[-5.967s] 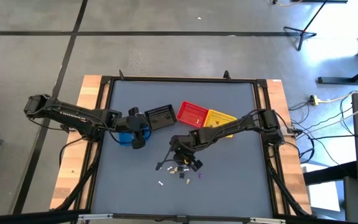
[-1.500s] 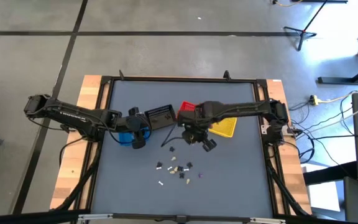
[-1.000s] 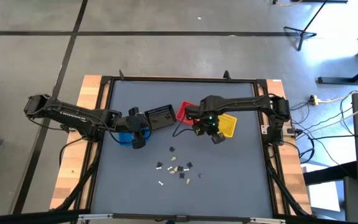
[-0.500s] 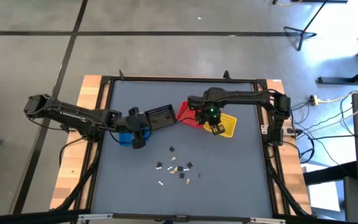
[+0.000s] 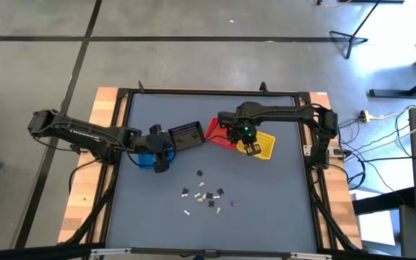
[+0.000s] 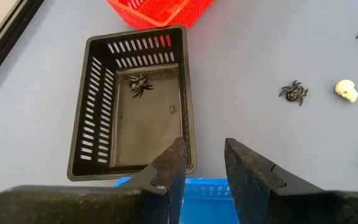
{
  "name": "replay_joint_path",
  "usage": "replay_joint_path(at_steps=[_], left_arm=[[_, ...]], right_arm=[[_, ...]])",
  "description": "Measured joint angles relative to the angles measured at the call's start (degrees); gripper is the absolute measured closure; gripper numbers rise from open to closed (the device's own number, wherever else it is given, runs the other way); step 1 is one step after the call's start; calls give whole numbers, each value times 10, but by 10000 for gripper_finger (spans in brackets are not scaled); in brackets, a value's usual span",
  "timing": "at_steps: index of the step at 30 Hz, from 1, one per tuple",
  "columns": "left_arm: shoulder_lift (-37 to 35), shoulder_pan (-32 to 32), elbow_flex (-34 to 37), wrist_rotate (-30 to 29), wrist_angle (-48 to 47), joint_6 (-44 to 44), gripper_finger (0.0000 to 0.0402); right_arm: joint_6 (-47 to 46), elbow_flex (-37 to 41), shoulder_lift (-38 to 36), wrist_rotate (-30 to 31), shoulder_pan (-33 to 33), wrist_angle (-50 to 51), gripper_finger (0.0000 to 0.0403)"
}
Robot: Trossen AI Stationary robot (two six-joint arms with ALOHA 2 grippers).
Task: Sort Halloween decoration
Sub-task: Put the purple witch hat toy into the yellow bin
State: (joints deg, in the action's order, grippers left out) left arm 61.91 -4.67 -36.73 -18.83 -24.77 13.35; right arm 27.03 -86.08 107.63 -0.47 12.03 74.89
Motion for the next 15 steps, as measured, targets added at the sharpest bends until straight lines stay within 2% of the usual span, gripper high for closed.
replay_joint_path(at_steps=[9,15], left_arm=[[0,0,0,0,3,0,299],[0,0,0,7,27,0,299]], right_arm=[[0,0,0,0,0,-19,300],[0,0,0,0,0,-54,280]])
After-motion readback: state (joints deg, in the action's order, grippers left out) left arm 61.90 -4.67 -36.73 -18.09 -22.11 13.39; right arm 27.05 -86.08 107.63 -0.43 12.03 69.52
